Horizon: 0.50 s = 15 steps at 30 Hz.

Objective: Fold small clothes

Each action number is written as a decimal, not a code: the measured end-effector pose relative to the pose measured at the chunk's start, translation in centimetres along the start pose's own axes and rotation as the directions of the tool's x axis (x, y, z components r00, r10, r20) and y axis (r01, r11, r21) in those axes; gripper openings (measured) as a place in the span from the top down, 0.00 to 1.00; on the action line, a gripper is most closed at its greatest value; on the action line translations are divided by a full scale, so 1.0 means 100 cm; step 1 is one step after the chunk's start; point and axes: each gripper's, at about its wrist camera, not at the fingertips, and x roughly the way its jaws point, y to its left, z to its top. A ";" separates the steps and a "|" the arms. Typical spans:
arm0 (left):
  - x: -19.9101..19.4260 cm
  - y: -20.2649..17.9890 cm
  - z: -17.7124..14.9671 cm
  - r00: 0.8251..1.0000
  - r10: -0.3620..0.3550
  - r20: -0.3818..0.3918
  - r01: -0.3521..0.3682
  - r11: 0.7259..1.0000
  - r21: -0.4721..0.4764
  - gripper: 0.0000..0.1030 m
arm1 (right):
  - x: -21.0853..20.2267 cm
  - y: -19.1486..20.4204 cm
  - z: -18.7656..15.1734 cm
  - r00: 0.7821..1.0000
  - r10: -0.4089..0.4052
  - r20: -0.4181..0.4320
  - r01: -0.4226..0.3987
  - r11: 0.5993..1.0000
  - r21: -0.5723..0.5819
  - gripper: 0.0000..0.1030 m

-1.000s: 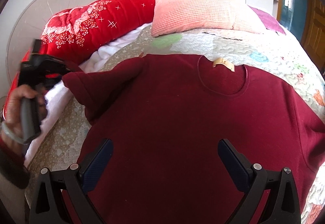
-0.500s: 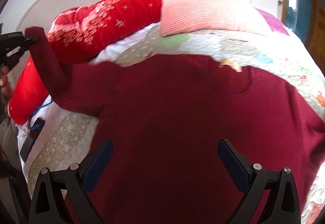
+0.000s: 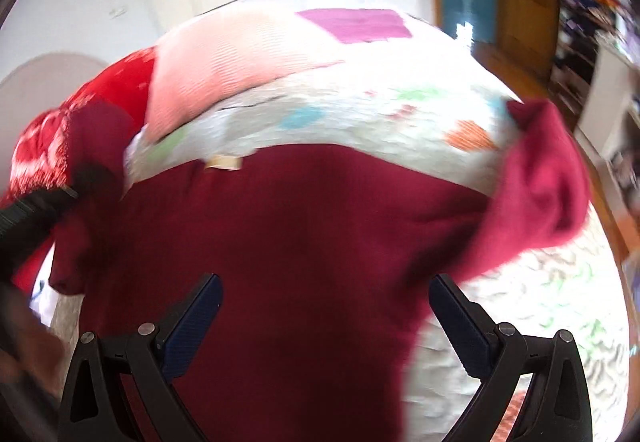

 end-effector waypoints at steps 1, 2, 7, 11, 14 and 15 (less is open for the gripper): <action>0.009 -0.005 -0.008 0.999 -0.020 -0.046 0.020 1.000 0.010 0.87 | 0.000 -0.007 -0.001 1.000 0.003 -0.010 -0.003 1.000 0.015 0.01; 0.018 -0.005 -0.010 0.995 -0.042 -0.092 0.043 0.999 0.015 0.79 | -0.001 -0.012 -0.002 1.000 0.008 -0.016 -0.008 1.000 0.021 0.01; -0.022 -0.005 -0.010 0.990 -0.074 -0.120 0.082 0.994 0.069 0.60 | 0.001 -0.013 -0.004 0.999 0.039 -0.018 -0.039 0.999 0.021 0.01; -0.087 0.034 0.008 0.997 0.067 0.035 -0.069 0.995 0.070 0.35 | 0.015 0.002 0.002 0.995 0.097 -0.021 -0.097 0.995 -0.001 0.01; -0.108 0.071 0.013 0.970 0.226 0.090 -0.232 0.971 0.059 0.35 | 0.037 0.024 0.010 0.996 0.085 -0.038 -0.087 0.994 -0.063 0.01; -0.111 0.088 0.014 0.956 0.282 0.085 -0.285 0.958 0.031 0.35 | 0.046 0.029 0.014 0.997 0.070 -0.032 -0.072 0.994 -0.082 0.01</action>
